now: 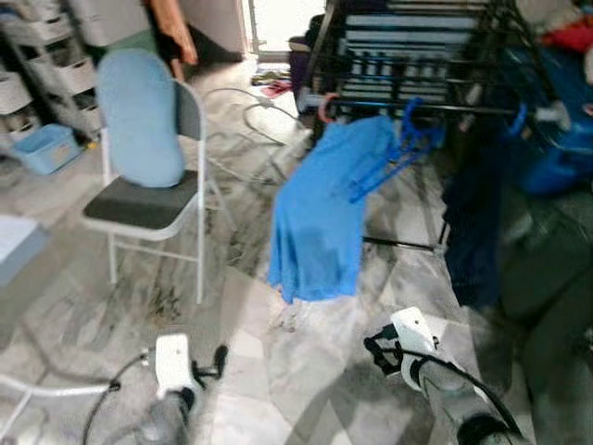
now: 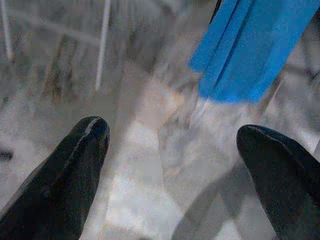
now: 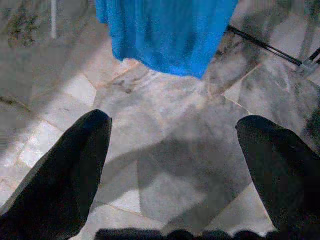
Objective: Hang hanger
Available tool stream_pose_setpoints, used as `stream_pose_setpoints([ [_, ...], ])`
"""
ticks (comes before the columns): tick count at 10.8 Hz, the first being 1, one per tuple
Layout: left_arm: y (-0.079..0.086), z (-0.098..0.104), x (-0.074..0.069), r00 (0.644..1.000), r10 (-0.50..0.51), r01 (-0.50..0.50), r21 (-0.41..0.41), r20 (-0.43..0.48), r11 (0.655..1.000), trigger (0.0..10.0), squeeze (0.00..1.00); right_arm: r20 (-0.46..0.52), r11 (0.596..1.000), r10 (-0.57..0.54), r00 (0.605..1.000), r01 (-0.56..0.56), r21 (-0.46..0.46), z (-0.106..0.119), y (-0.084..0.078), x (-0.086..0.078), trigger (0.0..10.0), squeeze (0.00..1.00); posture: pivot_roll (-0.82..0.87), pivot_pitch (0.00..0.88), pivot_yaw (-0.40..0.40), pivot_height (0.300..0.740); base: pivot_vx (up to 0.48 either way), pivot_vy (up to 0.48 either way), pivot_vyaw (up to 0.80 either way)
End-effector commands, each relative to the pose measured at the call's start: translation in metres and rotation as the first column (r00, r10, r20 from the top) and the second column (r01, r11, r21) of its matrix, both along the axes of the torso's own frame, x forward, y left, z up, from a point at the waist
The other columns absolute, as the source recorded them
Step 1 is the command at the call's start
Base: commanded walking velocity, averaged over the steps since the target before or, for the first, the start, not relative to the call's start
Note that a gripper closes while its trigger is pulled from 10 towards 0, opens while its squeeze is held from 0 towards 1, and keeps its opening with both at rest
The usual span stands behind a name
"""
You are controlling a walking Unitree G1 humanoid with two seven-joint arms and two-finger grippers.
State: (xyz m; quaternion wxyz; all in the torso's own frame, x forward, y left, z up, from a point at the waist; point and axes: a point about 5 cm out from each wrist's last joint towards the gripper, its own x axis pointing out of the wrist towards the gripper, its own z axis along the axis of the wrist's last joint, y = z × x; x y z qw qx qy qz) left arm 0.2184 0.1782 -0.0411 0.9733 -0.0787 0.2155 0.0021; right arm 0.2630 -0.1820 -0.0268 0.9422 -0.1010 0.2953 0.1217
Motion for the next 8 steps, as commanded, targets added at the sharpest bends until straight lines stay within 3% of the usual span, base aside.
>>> stream_pose_setpoints([
  [1, 0.002, 0.018, 0.006, 0.992, -0.012, 0.01, 0.016, 0.123, 1.0, 10.0, 0.0, 0.05, 1.0, -0.015, 0.999, 0.014, 0.011, 0.005, -0.006, 0.001, 10.0, 0.0, -0.04, 0.0, 0.023, 0.74, 0.0, 0.0, 0.0],
  [2, -0.005, 0.042, -0.009, 0.976, -0.054, 0.06, -0.023, 0.211, 0.998, 10.0, 0.0, 0.121, 0.997, -0.077, 0.99, 0.075, 0.02, 0.009, -0.018, -0.006, 10.0, 0.0, -0.03, 0.0, 0.043, 0.74, 0.0, 0.0, 0.0],
  [3, 0.0, 0.059, -0.02, 0.967, -0.099, 0.084, 0.075, 0.235, 0.994, 10.0, 0.0, 0.177, 0.993, -0.097, 0.979, 0.084, 0.079, 0.015, -0.022, -0.011, 10.0, 0.0, -0.04, 0.0, 0.061, 0.74, 0.0, 0.0, 0.0],
  [4, 0.003, 0.075, -0.029, 0.937, -0.216, 0.185, 0.134, 0.273, 0.973, 10.0, 0.0, 0.21, 0.987, -0.127, 0.969, 0.102, 0.127, 0.025, -0.026, -0.017, 10.0, 0.0, -0.06, 0.0, 0.096, 0.74, 0.0, 0.0, 0.0],
  [5, 0.004, 0.084, -0.031, 0.927, -0.253, 0.21, 0.176, 0.276, 0.962, 10.0, 0.0, 0.231, 0.981, -0.15, 0.961, 0.116, 0.154, 0.035, -0.025, -0.022, 10.0, 0.0, -0.07, 0.0, 0.114, 0.74, 0.0, 0.0, 0.0],
  [7, 0.008, 0.104, -0.02, 0.921, -0.252, 0.186, 0.231, 0.298, 0.955, 10.0, 0.0, 0.283, 0.971, -0.12, 0.952, 0.052, 0.235, 0.063, -0.008, -0.025, 10.0, 0.0, -0.09, 0.031, 0.173, 0.74, 0.0, 0.0, 0.0],
  [8, 0.015, 0.12, 0.0, 0.914, -0.225, 0.144, 0.248, 0.337, 0.958, 10.0, 0.0, 0.301, 0.959, -0.115, 0.947, 0.027, 0.283, 0.081, -0.005, -0.018, 10.0, 0.0, -0.08, 0.033, 0.176, 0.74, 0.0, 0.0, 0.0],
])
